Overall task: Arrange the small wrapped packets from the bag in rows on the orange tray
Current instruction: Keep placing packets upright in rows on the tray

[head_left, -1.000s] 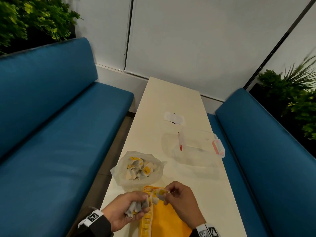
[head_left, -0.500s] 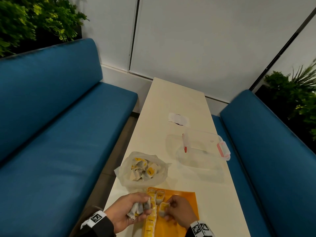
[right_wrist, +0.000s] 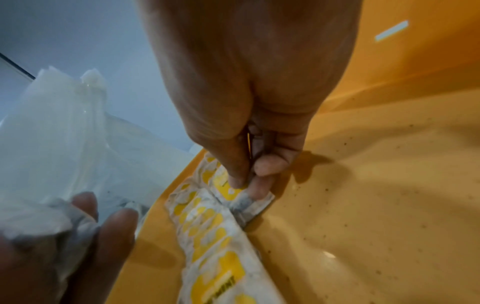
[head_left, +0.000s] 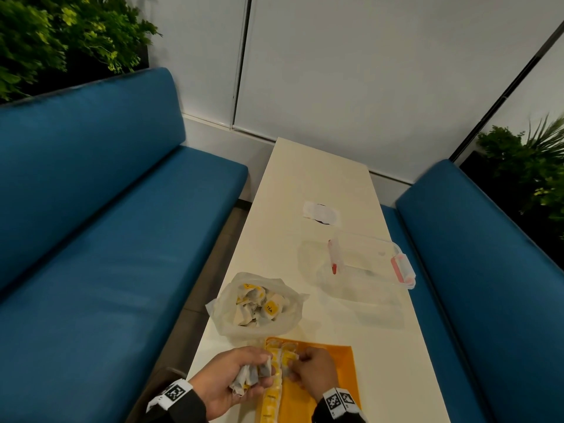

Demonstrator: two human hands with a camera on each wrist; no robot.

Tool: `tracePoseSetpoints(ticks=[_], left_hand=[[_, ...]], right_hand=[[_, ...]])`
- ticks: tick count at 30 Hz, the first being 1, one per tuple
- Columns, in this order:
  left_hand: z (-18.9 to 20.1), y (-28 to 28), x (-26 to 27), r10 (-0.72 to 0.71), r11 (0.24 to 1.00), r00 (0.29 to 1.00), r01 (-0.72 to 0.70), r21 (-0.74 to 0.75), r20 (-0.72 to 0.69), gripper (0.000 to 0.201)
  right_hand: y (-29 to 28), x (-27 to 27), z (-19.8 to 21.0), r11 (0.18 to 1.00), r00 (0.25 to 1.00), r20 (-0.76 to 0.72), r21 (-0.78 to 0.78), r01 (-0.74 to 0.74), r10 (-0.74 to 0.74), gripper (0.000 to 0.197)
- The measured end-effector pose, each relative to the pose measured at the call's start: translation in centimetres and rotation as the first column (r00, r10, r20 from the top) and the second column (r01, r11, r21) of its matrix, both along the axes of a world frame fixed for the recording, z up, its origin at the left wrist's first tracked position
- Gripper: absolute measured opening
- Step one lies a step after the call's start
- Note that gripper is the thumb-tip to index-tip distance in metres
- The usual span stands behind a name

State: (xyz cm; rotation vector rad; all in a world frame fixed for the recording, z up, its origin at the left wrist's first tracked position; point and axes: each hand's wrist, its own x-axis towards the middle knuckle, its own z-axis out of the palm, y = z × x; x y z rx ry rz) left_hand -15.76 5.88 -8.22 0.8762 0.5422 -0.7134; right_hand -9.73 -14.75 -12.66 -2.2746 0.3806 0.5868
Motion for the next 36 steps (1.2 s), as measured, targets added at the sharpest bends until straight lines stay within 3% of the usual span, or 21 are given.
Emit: tracePoseSetpoints(ticks=[10,15,21,25,27,30,33,36], left_hand=[[0.1,0.2,0.4,-0.002,1.0,0.999,0.001,-0.026,-0.033,0.038],[0.0,0.2,0.6,0.022,0.998,0.998,-0.026,-0.055,-0.063,0.037],[0.0,0.4,0.6,0.027,0.996,0.999,-0.03,-0.079,-0.046,0.032],[0.0,0.3,0.8,-0.012,0.998,1.0,0.013,-0.061,0.009,0.028],[0.2,0.0,1.0,-0.043,0.997,0.999,0.045,-0.059,0.023,0.028],[0.5,-0.6,1.4,-0.095,0.995,0.993,0.097,-0.034,0.07,0.033],[0.8,-1.2,1.7,-0.157,0.987,0.98,0.158,0.0,0.124,0.035],[0.9,-1.5,2.0,-0.177,0.984,0.976,0.175,0.026,0.128,0.035]], right_hand=[[1.4,0.3,0.7,0.991,0.99,0.086,-0.073,0.115,-0.109,0.02],[1.5,0.5,0.6,0.991,0.993,0.061,-0.075,0.107,-0.103,0.013],[1.2,0.3,0.6,0.994,0.997,0.031,-0.075,0.074,-0.072,0.021],[0.2,-0.1,2.3,0.995,0.976,0.199,-0.03,0.093,-0.086,0.009],[-0.1,-0.5,3.7,0.996,0.95,0.307,0.088,0.024,-0.05,0.008],[0.3,-1.6,5.7,0.944,0.951,0.279,0.257,-0.205,0.131,0.011],[0.5,-2.4,6.4,0.913,0.927,0.271,0.246,-0.326,0.258,0.008],[0.6,-2.5,6.5,0.921,0.923,0.26,0.196,-0.337,0.282,0.007]])
